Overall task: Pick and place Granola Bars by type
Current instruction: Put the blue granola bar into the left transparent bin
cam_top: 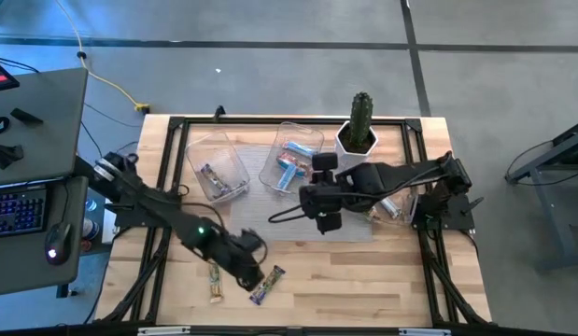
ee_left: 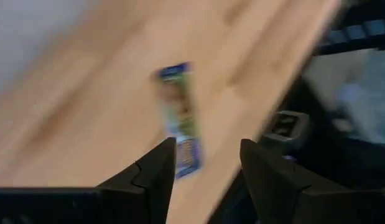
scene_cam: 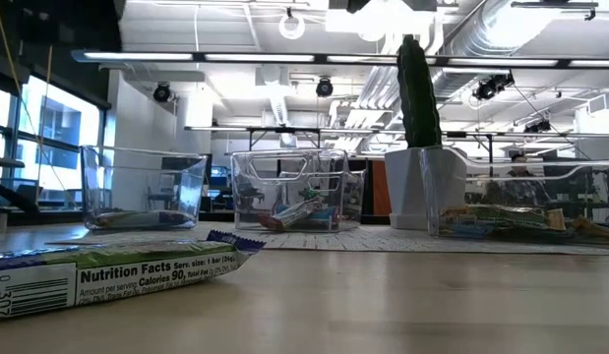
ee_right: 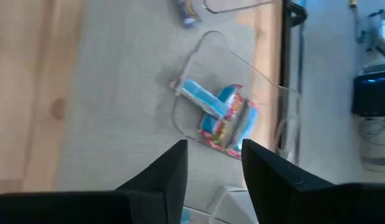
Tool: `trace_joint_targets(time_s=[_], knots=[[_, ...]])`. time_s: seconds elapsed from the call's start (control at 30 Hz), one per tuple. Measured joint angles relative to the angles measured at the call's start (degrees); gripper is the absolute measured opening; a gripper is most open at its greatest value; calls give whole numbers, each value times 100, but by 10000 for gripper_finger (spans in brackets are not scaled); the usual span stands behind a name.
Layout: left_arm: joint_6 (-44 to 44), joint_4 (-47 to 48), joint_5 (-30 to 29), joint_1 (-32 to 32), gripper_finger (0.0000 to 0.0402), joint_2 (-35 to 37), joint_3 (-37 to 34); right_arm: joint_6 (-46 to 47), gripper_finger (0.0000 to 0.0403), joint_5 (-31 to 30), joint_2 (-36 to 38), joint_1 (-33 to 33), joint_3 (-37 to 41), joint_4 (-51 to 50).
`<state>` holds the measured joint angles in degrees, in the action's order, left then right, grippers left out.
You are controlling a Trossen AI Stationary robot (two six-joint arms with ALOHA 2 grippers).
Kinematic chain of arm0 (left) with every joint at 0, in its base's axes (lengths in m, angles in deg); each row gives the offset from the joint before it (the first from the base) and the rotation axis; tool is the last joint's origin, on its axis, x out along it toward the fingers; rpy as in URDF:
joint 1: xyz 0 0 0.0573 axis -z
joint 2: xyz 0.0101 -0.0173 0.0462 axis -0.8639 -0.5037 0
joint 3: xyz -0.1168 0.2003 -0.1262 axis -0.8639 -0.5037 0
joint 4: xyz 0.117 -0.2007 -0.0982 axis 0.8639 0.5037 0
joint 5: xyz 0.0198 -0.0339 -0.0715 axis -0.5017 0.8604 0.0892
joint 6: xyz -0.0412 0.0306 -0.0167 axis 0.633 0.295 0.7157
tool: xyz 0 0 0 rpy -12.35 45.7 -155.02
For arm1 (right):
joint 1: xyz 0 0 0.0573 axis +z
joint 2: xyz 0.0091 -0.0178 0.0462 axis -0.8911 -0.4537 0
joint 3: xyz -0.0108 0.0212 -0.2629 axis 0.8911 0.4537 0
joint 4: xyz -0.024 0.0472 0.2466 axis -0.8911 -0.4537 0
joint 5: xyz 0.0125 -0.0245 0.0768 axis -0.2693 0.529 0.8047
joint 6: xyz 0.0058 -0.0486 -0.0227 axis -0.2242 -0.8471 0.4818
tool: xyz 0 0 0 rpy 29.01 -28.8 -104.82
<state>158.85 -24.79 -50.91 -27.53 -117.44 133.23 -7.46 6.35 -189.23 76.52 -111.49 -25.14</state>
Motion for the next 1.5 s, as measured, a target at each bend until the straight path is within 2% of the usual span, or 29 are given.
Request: trace_joint_targets(time_s=[0.07,0.17,0.4,0.57,0.8,0.97,1.33,1.5], knots=[[13,-805,15,46,174,-214,-211,-6,134,82,0,-1,0,5],[11,-1131,142,18,174,-657,-245,2,134,80,0,-5,0,-41],[141,-756,464,-160,174,-1534,201,2,134,143,0,6,2,-253],[-26,-663,241,-283,174,-1893,572,22,134,140,0,6,2,-547],[142,-405,444,-281,174,-2021,586,-36,134,124,-2,6,2,-624],[148,-330,322,-254,174,-2084,593,-168,134,136,-2,5,2,-599],[-212,-702,349,-258,174,-2481,613,-168,134,143,-4,4,2,-584],[-323,-31,426,-261,174,-2532,650,-179,134,147,-4,4,2,-539]])
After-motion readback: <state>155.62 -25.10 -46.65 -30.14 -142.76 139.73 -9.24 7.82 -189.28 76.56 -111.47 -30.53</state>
